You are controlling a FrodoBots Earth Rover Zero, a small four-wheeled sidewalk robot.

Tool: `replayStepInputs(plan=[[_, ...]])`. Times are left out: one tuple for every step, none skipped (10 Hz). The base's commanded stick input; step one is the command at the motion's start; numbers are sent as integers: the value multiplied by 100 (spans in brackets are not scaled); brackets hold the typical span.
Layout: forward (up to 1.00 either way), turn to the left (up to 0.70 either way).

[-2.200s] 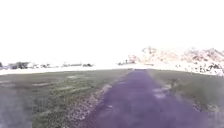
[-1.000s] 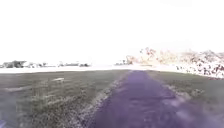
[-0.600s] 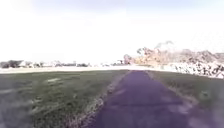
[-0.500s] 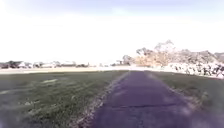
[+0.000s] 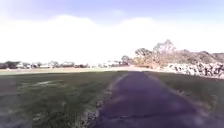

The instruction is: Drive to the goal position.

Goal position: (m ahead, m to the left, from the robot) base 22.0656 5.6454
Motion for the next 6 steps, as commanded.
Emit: replayStepInputs(plan=[[70,-14],[70,-14],[70,-14],[70,-14],[70,-14],[70,-14]])
